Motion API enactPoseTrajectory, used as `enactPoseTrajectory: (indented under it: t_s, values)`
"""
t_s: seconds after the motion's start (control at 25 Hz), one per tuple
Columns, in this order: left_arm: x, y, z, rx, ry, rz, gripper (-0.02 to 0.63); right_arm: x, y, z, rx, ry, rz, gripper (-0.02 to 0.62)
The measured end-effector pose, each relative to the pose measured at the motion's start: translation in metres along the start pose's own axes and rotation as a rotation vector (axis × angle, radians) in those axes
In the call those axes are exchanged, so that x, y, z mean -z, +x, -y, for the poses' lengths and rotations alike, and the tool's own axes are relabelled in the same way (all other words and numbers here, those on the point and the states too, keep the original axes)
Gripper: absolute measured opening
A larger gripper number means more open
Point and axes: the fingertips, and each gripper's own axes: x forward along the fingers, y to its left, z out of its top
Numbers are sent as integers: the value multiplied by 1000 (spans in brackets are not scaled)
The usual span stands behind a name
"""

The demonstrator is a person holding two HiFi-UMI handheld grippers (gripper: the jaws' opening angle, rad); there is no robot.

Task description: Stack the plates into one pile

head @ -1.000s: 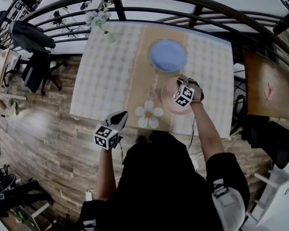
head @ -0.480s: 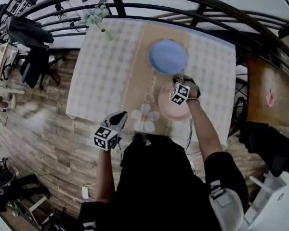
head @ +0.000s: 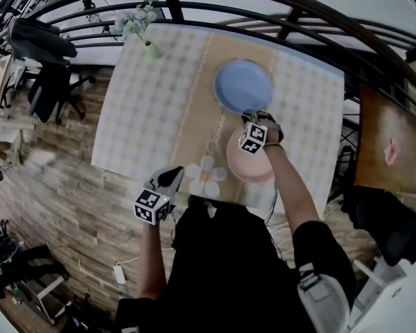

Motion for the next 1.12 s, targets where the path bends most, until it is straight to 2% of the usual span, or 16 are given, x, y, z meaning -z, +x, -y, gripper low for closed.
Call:
enactPoseTrajectory:
  t_s: [0.36,0.68,1.12]
  values:
    - [2,-5,-3,-28,-1,-6,2,-12,21,-4,-38,-84,-16,54]
    - [8,-20,-5,-59,-19,-1,2,-13,36,-8,-34,-83,-59,15]
    - [4,-26,0,-47,12,19,2,-15,17,-3,3,-82,-69,18]
